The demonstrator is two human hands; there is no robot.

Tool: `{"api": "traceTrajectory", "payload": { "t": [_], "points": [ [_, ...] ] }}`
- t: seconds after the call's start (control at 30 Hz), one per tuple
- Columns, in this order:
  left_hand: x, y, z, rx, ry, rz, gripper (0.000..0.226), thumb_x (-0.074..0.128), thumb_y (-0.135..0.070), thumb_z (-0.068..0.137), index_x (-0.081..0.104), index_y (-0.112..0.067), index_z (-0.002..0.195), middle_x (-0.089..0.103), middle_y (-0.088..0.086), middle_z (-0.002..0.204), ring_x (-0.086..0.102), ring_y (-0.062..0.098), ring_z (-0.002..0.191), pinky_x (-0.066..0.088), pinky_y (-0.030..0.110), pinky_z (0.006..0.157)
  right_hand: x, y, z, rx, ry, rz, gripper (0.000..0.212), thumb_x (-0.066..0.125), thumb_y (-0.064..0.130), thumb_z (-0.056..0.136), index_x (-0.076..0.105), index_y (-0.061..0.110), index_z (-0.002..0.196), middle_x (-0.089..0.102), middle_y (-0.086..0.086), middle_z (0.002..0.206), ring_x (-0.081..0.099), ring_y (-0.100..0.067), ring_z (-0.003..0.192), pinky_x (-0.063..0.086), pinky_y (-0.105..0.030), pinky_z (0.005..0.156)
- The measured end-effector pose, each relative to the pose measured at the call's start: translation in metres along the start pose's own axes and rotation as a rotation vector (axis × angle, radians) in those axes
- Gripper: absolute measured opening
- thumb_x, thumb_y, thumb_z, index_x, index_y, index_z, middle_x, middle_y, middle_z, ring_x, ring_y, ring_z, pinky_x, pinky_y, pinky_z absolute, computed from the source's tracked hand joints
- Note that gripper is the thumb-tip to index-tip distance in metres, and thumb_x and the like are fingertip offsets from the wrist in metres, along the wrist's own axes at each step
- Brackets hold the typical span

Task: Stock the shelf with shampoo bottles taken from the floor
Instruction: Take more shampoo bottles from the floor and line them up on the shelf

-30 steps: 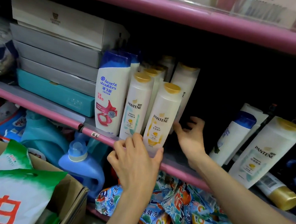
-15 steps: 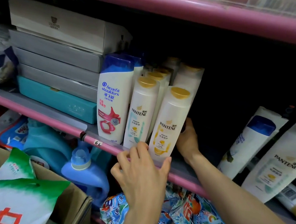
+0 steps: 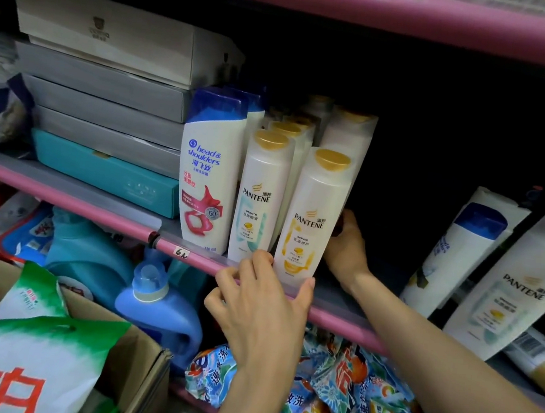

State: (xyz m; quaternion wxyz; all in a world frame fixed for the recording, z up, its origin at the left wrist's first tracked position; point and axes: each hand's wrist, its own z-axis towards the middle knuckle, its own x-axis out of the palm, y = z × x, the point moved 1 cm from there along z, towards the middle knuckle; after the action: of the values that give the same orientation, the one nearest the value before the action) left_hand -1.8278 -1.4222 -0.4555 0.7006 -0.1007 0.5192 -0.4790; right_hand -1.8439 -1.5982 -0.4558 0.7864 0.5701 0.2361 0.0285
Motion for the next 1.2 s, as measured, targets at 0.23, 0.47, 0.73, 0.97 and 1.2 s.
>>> {"api": "traceTrajectory", "payload": {
  "t": [0.23, 0.47, 0.73, 0.97, 1.2],
  "points": [
    [-0.005, -0.002, -0.001, -0.011, 0.049, -0.01, 0.049, 0.066, -0.059, 0.072, 0.056, -0.02, 0.1, 0.062, -0.001, 0.099, 0.046, 0.025, 0.101, 0.03, 0.039, 0.079, -0.025, 0.023, -0.052, -0.008, -0.175, -0.002, 0.028, 0.046, 0.045, 0.095, 0.055, 0.02, 0.104, 0.066, 0.0, 0.102, 0.063, -0.016, 0.092, 0.047, -0.026, 0.071],
    [-0.012, 0.004, -0.004, -0.012, 0.125, -0.087, 0.046, 0.063, -0.05, 0.079, 0.053, -0.027, 0.118, 0.06, -0.007, 0.111, 0.038, 0.02, 0.112, 0.028, 0.037, 0.087, -0.019, 0.041, -0.095, -0.157, 0.25, -0.029, 0.031, 0.069, 0.047, 0.079, 0.061, 0.034, 0.106, 0.072, 0.014, 0.101, 0.068, 0.003, 0.09, 0.055, -0.021, 0.08],
    [-0.017, 0.005, -0.003, 0.003, 0.197, -0.116, 0.049, 0.063, -0.045, 0.082, 0.051, -0.024, 0.124, 0.059, -0.003, 0.116, 0.039, 0.022, 0.114, 0.032, 0.038, 0.09, -0.018, 0.037, -0.094, -0.184, 0.202, -0.053, 0.026, 0.07, 0.03, 0.083, 0.06, 0.028, 0.107, 0.071, 0.013, 0.099, 0.068, 0.004, 0.086, 0.054, -0.012, 0.071],
    [-0.03, -0.002, -0.016, 0.044, 0.261, -0.401, 0.042, 0.062, -0.024, 0.088, 0.05, -0.017, 0.127, 0.055, 0.002, 0.121, 0.053, 0.02, 0.109, 0.043, 0.035, 0.092, -0.053, 0.049, -0.115, -0.132, 0.153, -0.188, 0.037, 0.065, 0.029, 0.087, 0.054, 0.022, 0.122, 0.063, 0.017, 0.09, 0.062, 0.009, 0.081, 0.046, -0.004, 0.068],
    [-0.027, -0.04, -0.046, -0.044, 0.466, -0.735, 0.007, 0.063, -0.025, 0.088, 0.066, -0.028, 0.093, 0.066, -0.018, 0.089, 0.06, -0.006, 0.086, 0.043, 0.006, 0.069, -0.141, 0.041, -0.16, -0.135, 0.068, -0.434, 0.006, 0.063, 0.024, 0.086, 0.062, 0.027, 0.091, 0.065, 0.015, 0.083, 0.059, 0.006, 0.08, 0.044, -0.006, 0.07]
  ]
}}
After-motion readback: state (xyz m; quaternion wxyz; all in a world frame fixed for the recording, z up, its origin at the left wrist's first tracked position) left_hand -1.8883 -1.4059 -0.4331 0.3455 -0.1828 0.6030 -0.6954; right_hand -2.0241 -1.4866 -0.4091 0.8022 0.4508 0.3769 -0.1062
